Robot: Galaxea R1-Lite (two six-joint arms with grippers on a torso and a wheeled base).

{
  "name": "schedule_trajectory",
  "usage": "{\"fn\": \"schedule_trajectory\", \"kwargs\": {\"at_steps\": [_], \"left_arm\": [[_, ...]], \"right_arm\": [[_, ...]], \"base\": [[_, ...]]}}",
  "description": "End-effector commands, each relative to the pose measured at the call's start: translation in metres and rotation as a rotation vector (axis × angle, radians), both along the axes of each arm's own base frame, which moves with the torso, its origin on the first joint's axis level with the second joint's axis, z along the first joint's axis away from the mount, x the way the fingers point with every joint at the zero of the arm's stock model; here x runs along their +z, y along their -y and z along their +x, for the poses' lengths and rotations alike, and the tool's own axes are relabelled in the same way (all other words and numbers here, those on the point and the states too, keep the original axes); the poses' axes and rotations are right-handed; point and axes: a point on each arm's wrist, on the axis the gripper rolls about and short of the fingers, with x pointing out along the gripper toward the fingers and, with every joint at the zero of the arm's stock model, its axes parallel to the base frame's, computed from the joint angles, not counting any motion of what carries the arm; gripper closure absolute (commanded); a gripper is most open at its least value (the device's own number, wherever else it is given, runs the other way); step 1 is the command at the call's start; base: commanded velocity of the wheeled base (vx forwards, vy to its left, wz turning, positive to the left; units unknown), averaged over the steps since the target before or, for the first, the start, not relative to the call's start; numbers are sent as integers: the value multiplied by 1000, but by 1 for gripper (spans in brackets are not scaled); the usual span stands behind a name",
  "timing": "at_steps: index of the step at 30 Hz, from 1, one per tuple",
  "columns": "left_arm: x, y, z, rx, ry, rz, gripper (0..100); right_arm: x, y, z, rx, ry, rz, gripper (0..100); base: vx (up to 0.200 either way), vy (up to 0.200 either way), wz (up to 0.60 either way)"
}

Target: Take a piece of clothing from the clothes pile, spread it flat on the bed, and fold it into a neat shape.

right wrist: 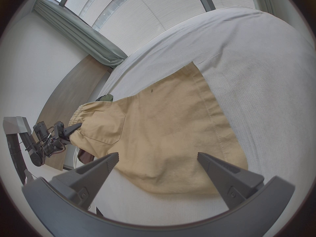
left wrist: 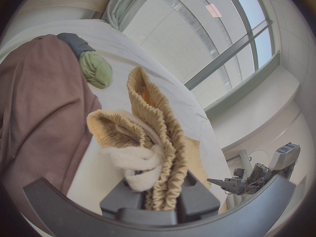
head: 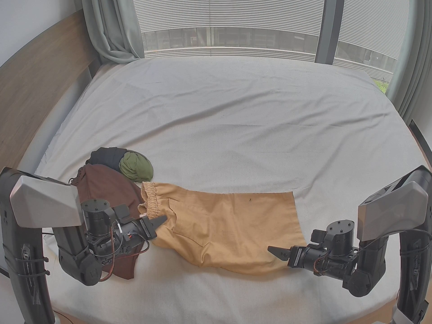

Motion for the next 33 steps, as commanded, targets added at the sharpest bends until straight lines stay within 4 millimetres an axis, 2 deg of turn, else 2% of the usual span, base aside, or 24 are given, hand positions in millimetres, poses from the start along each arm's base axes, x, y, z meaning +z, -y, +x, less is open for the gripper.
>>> {"fn": "schedule_trajectory", "kwargs": {"at_steps": [1, 12, 19, 33], "left_arm": [[13, 19, -3, -55, 47, -13, 100], [18, 60, -2, -136, 99, -23, 100], [21, 83, 0, -189, 102, -28, 100], [20, 102, 5, -231, 85, -25, 100]], "right_arm": [[1, 0, 0, 0, 4, 3, 0], [6, -1, 3, -5, 25, 13, 0], [21, 1, 6, -18, 74, 40, 0], [46, 20, 18, -87, 165, 75, 0]], "base": [[0, 0, 0], [0, 0, 0], [0, 0, 0], [0, 0, 0]]}}
